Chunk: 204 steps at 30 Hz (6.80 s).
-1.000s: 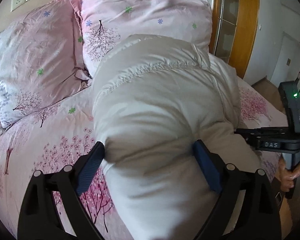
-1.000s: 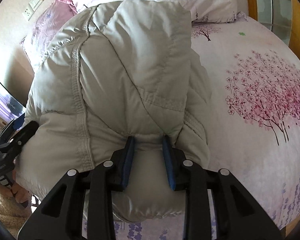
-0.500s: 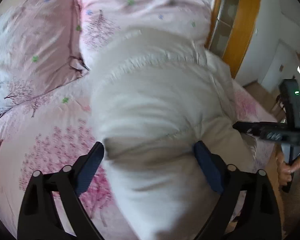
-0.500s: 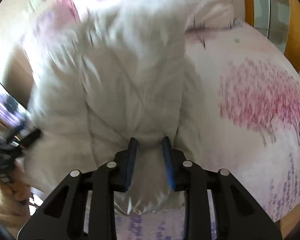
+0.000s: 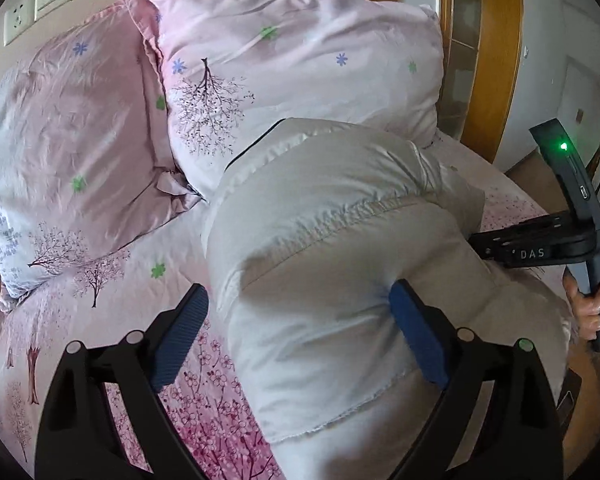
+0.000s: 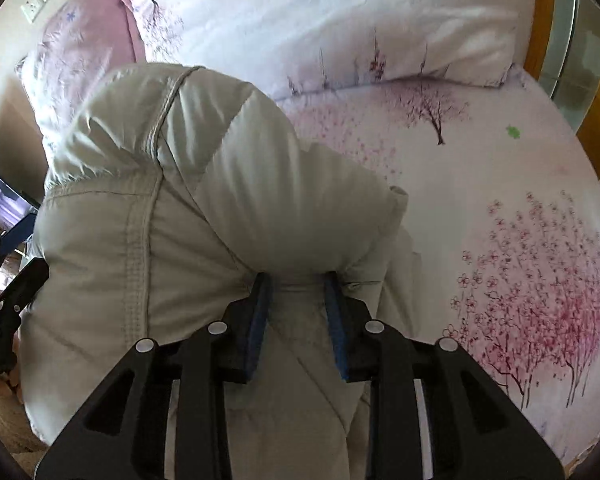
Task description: Fold large clothes
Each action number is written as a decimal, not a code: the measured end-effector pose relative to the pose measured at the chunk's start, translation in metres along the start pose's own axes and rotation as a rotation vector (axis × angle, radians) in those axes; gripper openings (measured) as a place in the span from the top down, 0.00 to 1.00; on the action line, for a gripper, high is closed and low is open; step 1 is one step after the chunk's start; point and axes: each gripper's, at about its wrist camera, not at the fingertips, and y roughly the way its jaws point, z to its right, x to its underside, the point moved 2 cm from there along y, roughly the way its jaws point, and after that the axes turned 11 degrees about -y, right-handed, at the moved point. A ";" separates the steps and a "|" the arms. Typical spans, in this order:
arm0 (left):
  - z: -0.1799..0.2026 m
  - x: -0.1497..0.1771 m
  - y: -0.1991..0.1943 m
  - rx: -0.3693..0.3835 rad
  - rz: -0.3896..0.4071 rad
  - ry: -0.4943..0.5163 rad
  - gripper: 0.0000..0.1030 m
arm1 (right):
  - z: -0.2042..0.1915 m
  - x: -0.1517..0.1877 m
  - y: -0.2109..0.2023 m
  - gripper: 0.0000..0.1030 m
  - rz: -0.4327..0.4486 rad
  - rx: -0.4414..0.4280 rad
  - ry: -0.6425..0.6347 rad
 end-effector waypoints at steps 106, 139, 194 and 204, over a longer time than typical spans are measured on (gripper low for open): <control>-0.246 0.065 0.005 0.519 -0.068 -0.769 0.31 | -0.109 -0.050 0.087 0.56 0.090 -0.796 0.166; -0.101 0.057 -0.037 -0.053 -0.022 -0.042 0.17 | -0.178 0.021 0.043 0.77 0.247 -0.074 -0.191; -0.084 0.102 -0.056 -0.156 0.041 -0.134 0.02 | -0.167 0.019 0.049 0.72 0.202 -0.009 -0.120; -0.093 0.103 -0.067 -0.166 0.066 -0.190 0.02 | -0.156 0.031 0.010 0.35 0.315 0.034 -0.031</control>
